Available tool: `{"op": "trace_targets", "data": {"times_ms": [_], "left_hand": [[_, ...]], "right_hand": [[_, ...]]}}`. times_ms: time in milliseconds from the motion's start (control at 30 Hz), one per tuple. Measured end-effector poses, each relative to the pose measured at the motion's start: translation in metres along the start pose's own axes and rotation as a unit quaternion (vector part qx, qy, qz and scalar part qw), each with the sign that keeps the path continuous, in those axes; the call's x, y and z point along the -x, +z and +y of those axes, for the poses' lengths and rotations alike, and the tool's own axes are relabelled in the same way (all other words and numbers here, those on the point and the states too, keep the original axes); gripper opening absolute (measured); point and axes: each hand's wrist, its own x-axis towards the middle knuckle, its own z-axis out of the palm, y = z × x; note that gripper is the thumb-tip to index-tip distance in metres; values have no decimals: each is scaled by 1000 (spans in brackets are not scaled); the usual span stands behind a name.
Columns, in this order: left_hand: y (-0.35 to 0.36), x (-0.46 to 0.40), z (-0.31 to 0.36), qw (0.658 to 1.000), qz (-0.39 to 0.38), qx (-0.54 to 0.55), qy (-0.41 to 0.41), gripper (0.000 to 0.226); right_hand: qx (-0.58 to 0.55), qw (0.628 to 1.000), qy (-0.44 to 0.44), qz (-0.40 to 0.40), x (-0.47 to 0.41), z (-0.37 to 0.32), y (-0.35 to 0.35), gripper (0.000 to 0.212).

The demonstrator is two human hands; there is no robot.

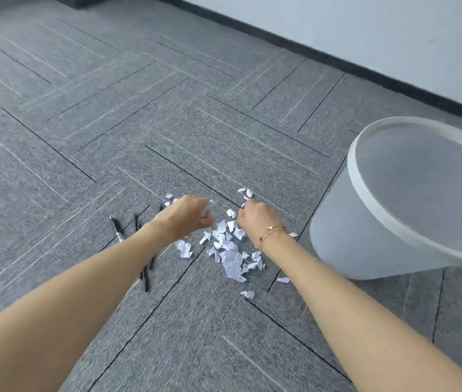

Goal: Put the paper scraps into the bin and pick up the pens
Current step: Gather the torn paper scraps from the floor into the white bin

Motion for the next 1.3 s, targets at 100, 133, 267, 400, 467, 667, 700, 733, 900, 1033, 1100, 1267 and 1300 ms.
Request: {"op": "trace_targets", "data": {"times_ms": [100,133,267,400,467,667,700,733,900,1033,1100,1267,1300], "left_hand": [[-30,1,19,1000,18,-23,9,15],[-40,1,27,999,20,-30,15,15],[-81,-6,59,997,62,-23,46,27],[-117,-15,107,993,70,-25,92,34],[-128,-23,134,991,67,-32,113,29],[-131,-57,217,986,85,-45,139,20],[-128,-61,230,985,82,-44,143,20],[-124,-66,242,985,79,-44,148,20],[-99,-92,286,981,27,-56,182,14],[-70,-115,302,977,-8,-37,210,20],[-53,-121,308,977,-19,-24,211,22],[-15,-122,319,981,-2,-77,180,24],[-10,-122,318,979,-8,-96,180,26]], "right_hand": [[-18,1000,2,12,7,-6,-40,32],[-24,1000,0,19,9,-7,-54,32],[-19,996,4,87,13,-9,-112,33],[-37,991,42,120,27,-1,-169,31],[-52,989,51,125,38,10,-194,30],[-79,977,116,163,63,75,-248,31],[-82,974,128,166,66,87,-254,31],[-83,972,138,170,70,98,-258,31],[-78,965,173,182,77,150,-261,28],[-73,967,181,164,82,183,-243,27],[-65,968,187,153,84,198,-232,25],[-89,973,190,93,90,224,-209,28],[-102,975,182,79,91,226,-206,30]]}}
